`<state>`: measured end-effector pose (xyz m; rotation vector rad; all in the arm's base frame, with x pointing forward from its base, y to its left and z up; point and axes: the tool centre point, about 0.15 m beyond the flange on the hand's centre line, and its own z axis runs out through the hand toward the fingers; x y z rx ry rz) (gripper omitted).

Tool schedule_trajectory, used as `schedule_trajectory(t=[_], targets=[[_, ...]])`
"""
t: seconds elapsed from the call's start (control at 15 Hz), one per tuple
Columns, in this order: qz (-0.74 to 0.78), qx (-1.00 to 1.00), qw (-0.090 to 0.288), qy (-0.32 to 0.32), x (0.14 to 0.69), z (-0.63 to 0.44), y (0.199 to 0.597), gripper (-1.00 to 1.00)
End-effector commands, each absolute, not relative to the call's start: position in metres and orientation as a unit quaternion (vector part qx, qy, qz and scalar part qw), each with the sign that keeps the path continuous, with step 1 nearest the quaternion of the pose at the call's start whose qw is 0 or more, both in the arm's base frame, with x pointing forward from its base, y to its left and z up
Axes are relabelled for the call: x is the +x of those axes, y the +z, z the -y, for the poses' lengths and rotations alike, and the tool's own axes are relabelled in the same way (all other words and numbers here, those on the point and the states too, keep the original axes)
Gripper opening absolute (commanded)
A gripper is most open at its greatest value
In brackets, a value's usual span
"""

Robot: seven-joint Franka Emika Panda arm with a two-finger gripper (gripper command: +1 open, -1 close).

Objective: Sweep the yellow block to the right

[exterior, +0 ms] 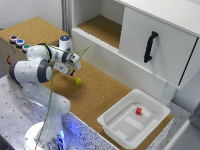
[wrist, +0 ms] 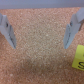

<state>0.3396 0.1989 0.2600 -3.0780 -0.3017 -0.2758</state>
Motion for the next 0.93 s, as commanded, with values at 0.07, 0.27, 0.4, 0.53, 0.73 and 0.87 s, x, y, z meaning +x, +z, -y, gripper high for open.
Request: schedule_trajectory(t=[0.07, 0.27, 0.4, 0.53, 0.73, 0.87], targets=[[0.089, -0.994, -0.009, -0.065, 0.357, -0.212, 0.253, 1.0], [0.089, -0.994, -0.009, -0.065, 0.357, -0.212, 0.253, 1.0], [0.089, -0.994, -0.009, -0.065, 0.357, -0.212, 0.253, 1.0], [0.089, -0.994, -0.009, -0.065, 0.357, -0.212, 0.253, 1.0], [0.089, -0.994, -0.009, -0.065, 0.357, -0.212, 0.253, 1.0], [0.097, -0.991, 0.018, -0.089, 0.34, -0.199, 0.26, 1.0]])
